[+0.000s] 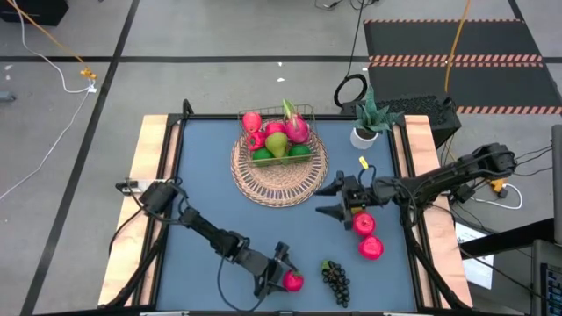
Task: Build produce basket
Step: Put the red tomato into the gold wire basket
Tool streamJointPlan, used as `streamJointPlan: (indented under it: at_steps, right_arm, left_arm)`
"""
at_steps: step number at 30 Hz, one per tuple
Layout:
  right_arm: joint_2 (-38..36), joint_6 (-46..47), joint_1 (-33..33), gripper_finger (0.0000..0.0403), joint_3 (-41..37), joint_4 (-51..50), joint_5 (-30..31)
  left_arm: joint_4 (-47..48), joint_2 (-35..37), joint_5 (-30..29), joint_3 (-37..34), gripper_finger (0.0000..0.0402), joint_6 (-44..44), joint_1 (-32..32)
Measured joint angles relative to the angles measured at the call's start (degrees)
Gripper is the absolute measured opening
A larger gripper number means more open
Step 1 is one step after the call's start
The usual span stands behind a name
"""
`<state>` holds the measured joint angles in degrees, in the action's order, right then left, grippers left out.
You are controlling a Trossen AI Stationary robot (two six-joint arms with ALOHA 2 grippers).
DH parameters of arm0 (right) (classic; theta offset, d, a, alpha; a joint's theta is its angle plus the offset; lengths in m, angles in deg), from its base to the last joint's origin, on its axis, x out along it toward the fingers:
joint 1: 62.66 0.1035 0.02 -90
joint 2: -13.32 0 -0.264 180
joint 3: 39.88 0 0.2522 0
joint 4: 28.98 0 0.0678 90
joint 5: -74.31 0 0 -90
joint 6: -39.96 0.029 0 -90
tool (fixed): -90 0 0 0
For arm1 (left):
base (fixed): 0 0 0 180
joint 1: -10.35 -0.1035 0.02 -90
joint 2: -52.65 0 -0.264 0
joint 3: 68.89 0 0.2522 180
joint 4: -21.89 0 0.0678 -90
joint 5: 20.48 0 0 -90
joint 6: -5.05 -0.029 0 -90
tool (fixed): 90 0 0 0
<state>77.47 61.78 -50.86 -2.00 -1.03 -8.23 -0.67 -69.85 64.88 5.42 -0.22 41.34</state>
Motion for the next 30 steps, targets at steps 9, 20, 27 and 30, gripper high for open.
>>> streamJointPlan:
  at_steps: [9,20,27,30]
  right_arm:
    - [0.01,-1.07,-1.78,0.0265,0.0,-2.34,0.23]
    - [0.03,3.47,-1.98,0.0265,0.0,-2.98,7.55]
    - [0.03,5.72,-0.96,0.0265,0.0,-2.91,7.47]
    - [0.05,5.64,-0.63,0.0265,0.0,-2.02,7.44]
  left_arm:
    - [1.65,0.54,0.12,0.02,0.0263,-3.11,-1.13]
    - [30.64,26.67,-12.59,0.09,0.0299,2.42,-7.25]
    - [47.13,40.56,-31.79,0.02,0.0272,5.8,-17.63]
    - [50.7,42.44,-32.33,0.02,0.0262,7.01,-25.61]
